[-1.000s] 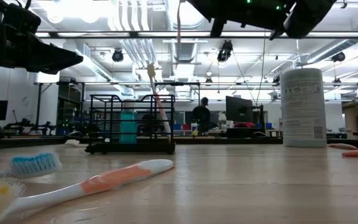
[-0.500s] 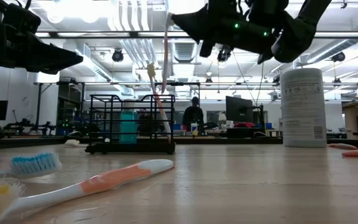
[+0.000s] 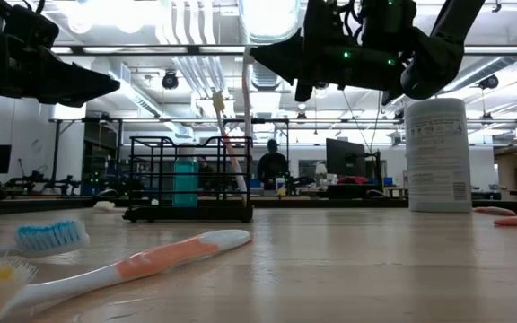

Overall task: Pick & Place toothbrushing station
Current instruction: Put the orange toothbrush into the right section of the wire organizer

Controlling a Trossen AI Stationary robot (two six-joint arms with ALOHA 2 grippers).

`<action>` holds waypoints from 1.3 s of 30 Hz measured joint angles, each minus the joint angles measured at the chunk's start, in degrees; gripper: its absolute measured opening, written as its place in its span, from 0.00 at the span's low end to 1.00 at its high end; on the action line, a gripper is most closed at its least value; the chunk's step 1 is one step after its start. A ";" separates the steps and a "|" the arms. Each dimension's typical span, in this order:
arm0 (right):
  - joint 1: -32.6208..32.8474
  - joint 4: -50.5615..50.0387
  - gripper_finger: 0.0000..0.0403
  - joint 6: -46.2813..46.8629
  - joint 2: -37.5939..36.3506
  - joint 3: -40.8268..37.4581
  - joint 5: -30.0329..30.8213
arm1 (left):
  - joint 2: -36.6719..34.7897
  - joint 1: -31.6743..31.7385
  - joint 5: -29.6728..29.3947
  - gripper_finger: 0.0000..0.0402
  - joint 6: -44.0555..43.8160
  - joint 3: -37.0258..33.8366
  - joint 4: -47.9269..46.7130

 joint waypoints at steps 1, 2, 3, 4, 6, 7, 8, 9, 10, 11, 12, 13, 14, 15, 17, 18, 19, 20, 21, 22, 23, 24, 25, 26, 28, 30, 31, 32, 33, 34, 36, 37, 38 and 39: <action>0.00 0.02 0.02 -0.23 0.00 -0.05 0.05 | 0.00 0.01 0.01 0.47 0.00 0.00 -0.02; 0.00 0.06 0.02 -0.53 0.00 -0.07 0.05 | 0.00 0.01 0.01 0.47 0.00 -0.01 -0.02; 0.00 0.11 0.02 -0.86 0.00 -0.07 0.07 | 0.00 0.00 0.00 0.47 -0.01 -0.01 0.00; 0.00 0.10 0.02 -1.02 0.00 -0.08 0.07 | 0.00 0.01 -0.01 0.46 0.00 -0.01 0.00; 0.00 0.09 0.02 -1.26 0.00 -0.14 0.10 | 0.00 -0.01 0.00 0.46 -0.01 0.00 -0.01; 0.00 0.24 0.02 -1.32 0.00 -0.14 0.14 | 0.00 -0.01 -0.01 0.46 0.00 -0.01 0.00; 0.00 0.80 0.02 -1.32 0.00 -0.14 0.14 | 0.00 0.00 0.01 0.46 0.00 0.01 -0.02; 0.00 1.32 0.02 -1.32 0.00 -0.14 0.16 | 0.00 0.00 0.01 0.47 0.00 0.01 0.00; 0.01 1.64 0.02 -1.36 -0.01 -0.14 0.16 | 0.00 -0.01 -0.01 0.47 0.00 0.01 0.00; 0.02 1.69 0.02 -1.44 -0.07 -0.14 0.18 | 0.00 -0.01 0.01 0.47 0.00 -0.01 -0.02; 0.00 1.61 0.02 -1.41 -0.09 -0.10 0.20 | 0.00 0.01 0.01 0.46 0.00 0.00 0.00; 0.01 1.36 0.02 -1.44 -0.09 0.05 0.25 | 0.00 0.01 0.01 0.46 0.00 0.00 -0.01; 0.02 0.98 0.02 -1.80 -0.09 0.33 0.27 | 0.00 0.00 0.00 0.46 0.00 0.01 0.00; 0.03 0.54 0.02 -2.40 -0.09 0.67 0.29 | 0.00 -0.01 -0.01 0.46 0.00 0.01 -0.02; 0.23 -0.71 0.02 -3.85 -0.09 1.40 0.88 | 0.00 -0.01 -0.01 0.47 -0.01 -0.01 -0.02; 0.32 -1.10 0.02 -4.23 -0.09 1.70 1.12 | 0.00 0.00 0.00 0.47 0.00 0.00 0.00; 0.33 -1.29 0.02 -4.29 -0.09 1.97 1.12 | 0.00 0.01 -0.01 0.46 0.00 -0.01 -0.02; 0.33 -1.60 0.02 -4.29 -0.09 2.28 1.12 | 0.00 -0.01 -0.01 0.46 -0.02 -0.01 -0.02; 0.33 -2.09 0.02 -4.31 -0.09 2.62 1.12 | 0.00 -0.01 0.01 0.46 0.00 -0.01 -0.02; 0.32 -2.31 0.02 -4.33 -0.09 2.76 1.14 | 0.00 -0.01 0.01 0.46 0.00 0.00 -0.01; 0.29 -2.61 0.02 -4.32 -0.09 2.77 1.14 | 0.00 -0.01 0.00 0.46 -0.01 0.00 0.00; 0.28 -2.85 0.02 -4.31 -0.09 2.77 1.15 | 0.00 0.00 0.00 0.46 0.00 0.01 -0.01; 0.31 -3.15 0.02 -4.31 -0.09 2.77 1.17 | 0.00 -0.01 0.00 0.47 -0.01 0.00 -0.01; 0.33 -3.57 0.02 -4.31 -0.09 2.77 1.18 | 0.00 0.00 0.00 0.47 0.00 -0.01 -0.01; 0.39 -4.70 0.02 -4.27 -0.09 2.77 1.30 | 0.00 -0.01 0.00 0.46 0.00 0.00 -0.01; 0.39 -5.02 0.02 -4.25 0.21 2.75 1.30 | 0.00 -0.01 0.01 0.46 -0.02 -0.01 -0.02; 0.39 -4.54 0.02 -4.23 0.58 2.75 1.30 | 0.00 0.00 0.00 0.46 -0.01 0.01 -0.01; 0.39 -4.33 0.02 -4.08 0.98 2.76 1.31 | 0.00 0.01 0.00 0.46 0.00 -0.01 -0.01; 0.39 -4.37 0.02 -3.87 1.49 2.77 1.32 | 0.00 -0.01 0.00 0.47 -0.02 0.00 -0.01; 0.39 -4.10 0.02 -3.46 2.20 2.77 1.31 | 0.00 0.01 0.00 0.47 -0.01 0.01 -0.02; 0.39 -1.97 0.02 -1.63 4.09 2.75 1.30 | 0.00 -0.01 0.01 0.46 0.00 0.01 0.00; 0.39 -0.30 0.02 -0.95 5.16 2.75 1.30 | 0.00 -0.01 -0.01 0.46 0.00 0.00 -0.01; 0.39 1.69 0.02 -0.48 6.25 2.75 1.29 | 0.00 0.00 0.01 0.46 0.00 -0.01 0.00; 0.39 3.75 0.02 0.08 7.27 2.75 1.29 | 0.00 0.00 0.01 0.46 0.00 -0.01 -0.02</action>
